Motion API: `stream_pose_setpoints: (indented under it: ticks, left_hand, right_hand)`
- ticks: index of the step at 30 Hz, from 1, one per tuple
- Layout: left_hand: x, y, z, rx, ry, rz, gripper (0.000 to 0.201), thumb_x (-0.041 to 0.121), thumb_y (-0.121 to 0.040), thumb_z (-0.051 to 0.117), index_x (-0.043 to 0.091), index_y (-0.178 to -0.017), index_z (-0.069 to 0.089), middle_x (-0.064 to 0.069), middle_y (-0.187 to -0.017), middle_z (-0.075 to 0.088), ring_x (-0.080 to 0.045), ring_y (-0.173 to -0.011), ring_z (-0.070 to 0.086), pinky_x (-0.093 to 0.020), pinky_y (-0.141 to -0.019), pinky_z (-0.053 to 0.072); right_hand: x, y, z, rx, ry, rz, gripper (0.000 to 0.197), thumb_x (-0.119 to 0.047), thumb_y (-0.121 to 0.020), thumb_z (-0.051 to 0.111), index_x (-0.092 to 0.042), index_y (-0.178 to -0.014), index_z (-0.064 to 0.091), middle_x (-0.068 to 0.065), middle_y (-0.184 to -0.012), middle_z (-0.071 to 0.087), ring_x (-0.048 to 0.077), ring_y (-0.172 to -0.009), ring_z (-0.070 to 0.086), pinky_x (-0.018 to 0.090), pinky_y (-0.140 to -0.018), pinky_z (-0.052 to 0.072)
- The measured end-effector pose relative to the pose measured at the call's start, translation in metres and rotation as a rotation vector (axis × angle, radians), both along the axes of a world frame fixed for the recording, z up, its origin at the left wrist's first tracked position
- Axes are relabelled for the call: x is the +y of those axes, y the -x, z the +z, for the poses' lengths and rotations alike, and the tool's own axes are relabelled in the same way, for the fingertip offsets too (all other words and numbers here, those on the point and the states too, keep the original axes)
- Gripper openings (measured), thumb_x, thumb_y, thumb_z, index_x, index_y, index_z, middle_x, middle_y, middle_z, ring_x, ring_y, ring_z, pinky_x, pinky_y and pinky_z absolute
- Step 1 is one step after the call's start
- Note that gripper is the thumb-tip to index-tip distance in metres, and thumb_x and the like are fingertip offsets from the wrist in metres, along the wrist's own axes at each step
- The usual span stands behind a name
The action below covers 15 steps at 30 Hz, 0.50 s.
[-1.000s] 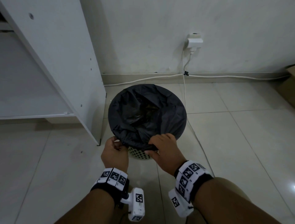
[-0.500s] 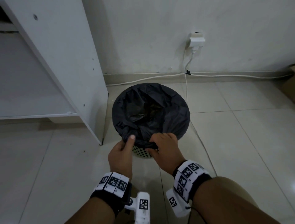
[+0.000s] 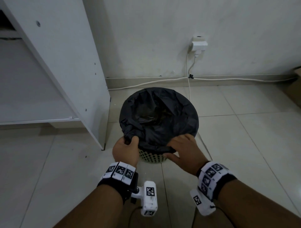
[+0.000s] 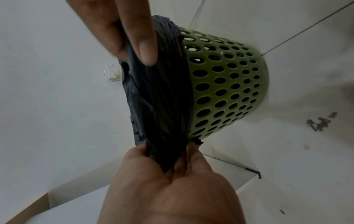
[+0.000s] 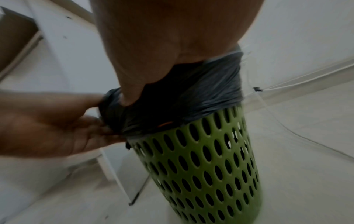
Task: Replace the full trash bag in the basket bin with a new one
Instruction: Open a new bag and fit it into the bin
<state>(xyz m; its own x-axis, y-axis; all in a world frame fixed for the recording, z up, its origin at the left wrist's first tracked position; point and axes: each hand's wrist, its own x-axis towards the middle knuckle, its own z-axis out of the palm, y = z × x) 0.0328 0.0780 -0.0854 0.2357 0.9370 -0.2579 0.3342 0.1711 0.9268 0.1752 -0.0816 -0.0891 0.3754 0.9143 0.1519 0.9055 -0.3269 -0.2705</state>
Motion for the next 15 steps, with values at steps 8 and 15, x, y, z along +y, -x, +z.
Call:
stream_pose_setpoints:
  ticks: [8,15]
  left_hand:
    - [0.0088,-0.0020,-0.0012,-0.020,0.066,0.062,0.010,0.030,-0.082,0.073,0.023,-0.084,0.065,0.012,-0.075,0.065,-0.009,-0.072,0.060,-0.032,-0.073,0.048]
    - [0.0099,-0.0079,-0.0084,-0.047,0.069,0.059,0.016,0.030,-0.083,0.071,0.017,-0.094,0.068,0.011,-0.081,0.066,-0.013,-0.076,0.062,-0.031,-0.073,0.047]
  right_hand:
    - [0.0034,-0.0001,-0.0006,0.016,-0.021,-0.007,0.037,-0.064,-0.082,0.049,-0.027,-0.082,0.057,-0.010,-0.079,0.053,0.015,-0.080,0.055,0.034,-0.089,0.027]
    - [0.0072,0.0025,0.0009,0.014,-0.036,-0.035,0.037,-0.064,-0.082,0.048,-0.028,-0.080,0.053,-0.016,-0.076,0.039,0.014,-0.076,0.052,0.032,-0.084,0.024]
